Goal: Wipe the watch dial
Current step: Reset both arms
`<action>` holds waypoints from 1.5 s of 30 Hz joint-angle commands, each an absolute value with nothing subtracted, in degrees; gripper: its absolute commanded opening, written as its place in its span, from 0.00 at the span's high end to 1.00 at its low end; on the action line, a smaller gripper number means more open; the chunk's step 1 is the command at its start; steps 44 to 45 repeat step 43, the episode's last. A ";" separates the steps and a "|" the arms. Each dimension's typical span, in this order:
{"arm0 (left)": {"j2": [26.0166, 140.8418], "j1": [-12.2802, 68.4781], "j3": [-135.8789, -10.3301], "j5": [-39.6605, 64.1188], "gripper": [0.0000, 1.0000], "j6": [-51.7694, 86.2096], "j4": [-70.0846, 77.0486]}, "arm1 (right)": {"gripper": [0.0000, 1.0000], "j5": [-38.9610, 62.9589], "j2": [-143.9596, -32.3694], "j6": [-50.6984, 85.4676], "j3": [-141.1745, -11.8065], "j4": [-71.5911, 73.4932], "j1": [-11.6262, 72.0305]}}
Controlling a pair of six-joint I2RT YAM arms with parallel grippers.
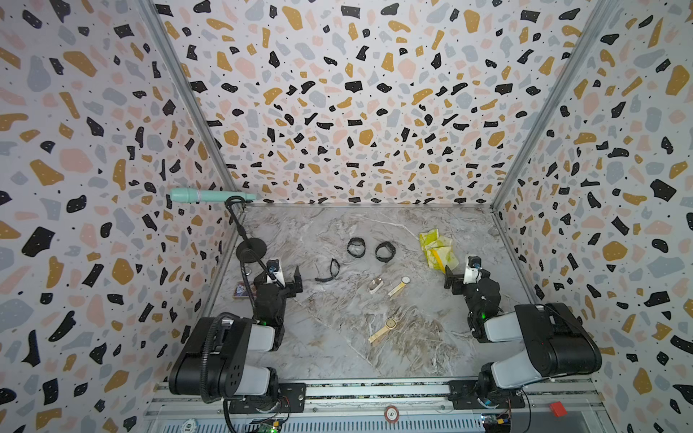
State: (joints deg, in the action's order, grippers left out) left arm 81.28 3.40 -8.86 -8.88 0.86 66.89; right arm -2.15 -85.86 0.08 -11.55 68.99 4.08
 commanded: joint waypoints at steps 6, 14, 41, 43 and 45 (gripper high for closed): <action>80.16 4.69 -9.67 -15.68 0.01 1.25 68.46 | 0.01 -1.93 -85.10 -0.31 -12.56 69.43 3.94; 80.04 5.40 -9.58 -17.12 0.01 0.97 68.44 | 0.01 -1.89 -85.09 -0.27 -12.58 69.43 3.94; 79.96 5.44 -9.48 -17.14 0.00 0.97 68.47 | 0.01 -1.90 -85.35 -0.28 -13.01 68.95 3.99; 79.92 5.40 -9.49 -17.10 0.01 0.95 68.47 | 0.01 -1.98 -85.16 -0.48 -12.74 69.34 4.11; 79.92 5.40 -9.49 -17.10 0.01 0.95 68.47 | 0.01 -1.98 -85.16 -0.48 -12.74 69.34 4.11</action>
